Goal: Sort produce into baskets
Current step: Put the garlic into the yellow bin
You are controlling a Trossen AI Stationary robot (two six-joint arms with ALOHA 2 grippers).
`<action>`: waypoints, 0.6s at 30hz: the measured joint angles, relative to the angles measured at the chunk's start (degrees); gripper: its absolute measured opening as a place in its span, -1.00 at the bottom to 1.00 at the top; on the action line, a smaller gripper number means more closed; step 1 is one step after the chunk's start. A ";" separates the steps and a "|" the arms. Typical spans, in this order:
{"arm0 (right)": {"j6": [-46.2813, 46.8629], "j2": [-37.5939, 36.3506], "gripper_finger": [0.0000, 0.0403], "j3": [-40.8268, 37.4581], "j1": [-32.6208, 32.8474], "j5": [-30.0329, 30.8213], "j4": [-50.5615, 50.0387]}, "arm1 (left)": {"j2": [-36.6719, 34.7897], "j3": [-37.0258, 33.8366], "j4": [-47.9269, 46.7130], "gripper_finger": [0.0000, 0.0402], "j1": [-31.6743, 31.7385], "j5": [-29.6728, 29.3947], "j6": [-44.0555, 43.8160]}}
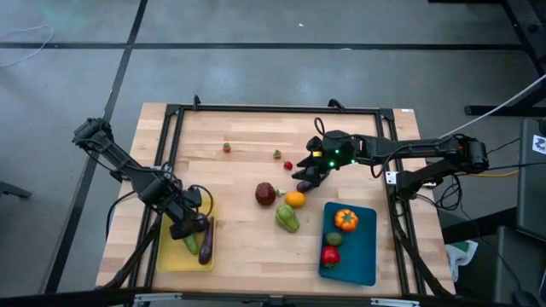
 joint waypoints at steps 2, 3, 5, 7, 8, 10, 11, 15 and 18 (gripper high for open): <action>0.00 0.00 0.53 0.00 0.00 0.33 0.00 | 0.00 0.00 0.49 -0.02 0.00 0.00 1.26; 0.00 0.00 0.53 0.00 0.00 0.35 0.00 | 0.00 0.00 0.48 -0.02 0.00 0.00 1.82; 0.00 0.00 0.53 0.00 0.00 0.36 -0.04 | 0.00 0.00 0.46 -0.02 0.00 0.01 1.95; 0.00 0.00 0.53 0.02 0.00 0.36 -0.02 | 0.00 0.00 0.45 -0.02 0.00 0.06 1.98; 0.00 0.00 0.53 0.01 0.00 0.34 -0.04 | 0.00 0.00 0.47 -0.02 0.00 0.25 1.88; 0.00 0.00 0.53 0.02 0.00 0.36 -0.04 | 0.00 0.00 0.48 -0.02 0.00 0.85 1.79; 0.00 0.00 0.53 0.02 0.00 0.36 -0.04 | 0.00 0.00 0.47 -0.02 0.00 1.40 1.79; 0.00 0.00 0.53 0.02 0.00 0.36 -0.08 | 0.00 0.00 0.48 -0.02 0.00 3.27 1.77; -0.02 0.00 0.53 0.02 0.00 0.36 -0.24 | 0.00 0.00 0.50 -0.02 0.00 3.62 1.74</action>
